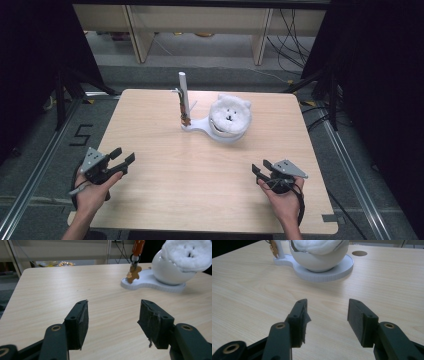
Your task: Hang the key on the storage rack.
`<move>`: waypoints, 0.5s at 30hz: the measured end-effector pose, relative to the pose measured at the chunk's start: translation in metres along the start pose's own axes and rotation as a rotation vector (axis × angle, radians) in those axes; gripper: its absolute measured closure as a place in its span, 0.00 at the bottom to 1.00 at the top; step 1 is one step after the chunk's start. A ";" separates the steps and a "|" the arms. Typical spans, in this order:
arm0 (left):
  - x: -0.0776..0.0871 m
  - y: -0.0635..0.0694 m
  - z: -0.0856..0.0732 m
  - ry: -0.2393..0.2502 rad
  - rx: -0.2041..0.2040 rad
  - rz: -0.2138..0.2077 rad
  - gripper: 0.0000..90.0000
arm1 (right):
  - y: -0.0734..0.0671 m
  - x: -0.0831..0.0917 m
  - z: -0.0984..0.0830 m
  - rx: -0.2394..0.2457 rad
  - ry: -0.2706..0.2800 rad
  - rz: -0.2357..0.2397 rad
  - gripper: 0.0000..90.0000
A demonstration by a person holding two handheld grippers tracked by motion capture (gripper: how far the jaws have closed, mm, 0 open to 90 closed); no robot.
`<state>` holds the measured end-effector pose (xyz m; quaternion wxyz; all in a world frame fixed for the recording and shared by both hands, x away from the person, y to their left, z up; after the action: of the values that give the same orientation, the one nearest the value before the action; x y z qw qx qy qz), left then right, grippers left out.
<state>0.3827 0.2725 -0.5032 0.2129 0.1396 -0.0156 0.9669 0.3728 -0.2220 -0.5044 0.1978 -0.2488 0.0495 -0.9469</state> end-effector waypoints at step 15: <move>-0.009 0.007 -0.027 -0.001 -0.036 0.012 0.42 | 0.011 -0.007 -0.011 0.017 0.032 -0.038 0.58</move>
<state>0.3801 0.2646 -0.5318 0.2094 0.1362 -0.0343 0.9677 0.3765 -0.2293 -0.5193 0.1812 -0.2330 0.0398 -0.9546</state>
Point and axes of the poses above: each handheld gripper's, and its own axes: x roughly backward along the jaws, z roughly out of its top, y roughly to its right, the point moved 3 cm from there along -x, roughly forward along the jaws, and after that the axes turned 5 degrees about -x, right-handed, at the moved point
